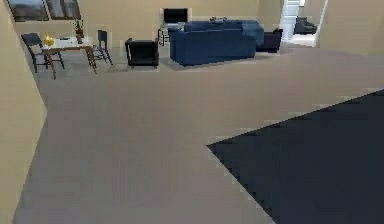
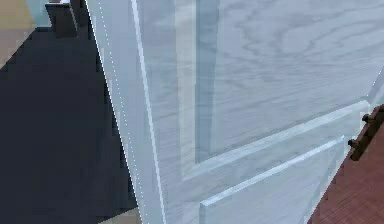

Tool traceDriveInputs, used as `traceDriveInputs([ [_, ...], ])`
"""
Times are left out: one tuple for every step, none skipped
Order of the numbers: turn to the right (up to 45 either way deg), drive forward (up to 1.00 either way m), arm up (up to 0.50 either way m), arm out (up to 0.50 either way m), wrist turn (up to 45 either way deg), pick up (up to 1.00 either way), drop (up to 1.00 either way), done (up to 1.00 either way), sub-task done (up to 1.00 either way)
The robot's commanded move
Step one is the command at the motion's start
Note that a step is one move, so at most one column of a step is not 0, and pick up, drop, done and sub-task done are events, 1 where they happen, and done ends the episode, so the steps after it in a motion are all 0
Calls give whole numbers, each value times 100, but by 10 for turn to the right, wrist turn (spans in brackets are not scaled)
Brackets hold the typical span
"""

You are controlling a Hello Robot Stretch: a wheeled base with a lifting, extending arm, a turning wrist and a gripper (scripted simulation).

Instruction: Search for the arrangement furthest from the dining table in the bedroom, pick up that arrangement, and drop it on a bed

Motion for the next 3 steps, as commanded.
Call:
traceDriveInputs([
  [150,0,0,0,0,0,0,0,0],
  [0,30,0,0,0,0,0,0,0],
  [-450,0,0,0,0,0,0,0,0],
])
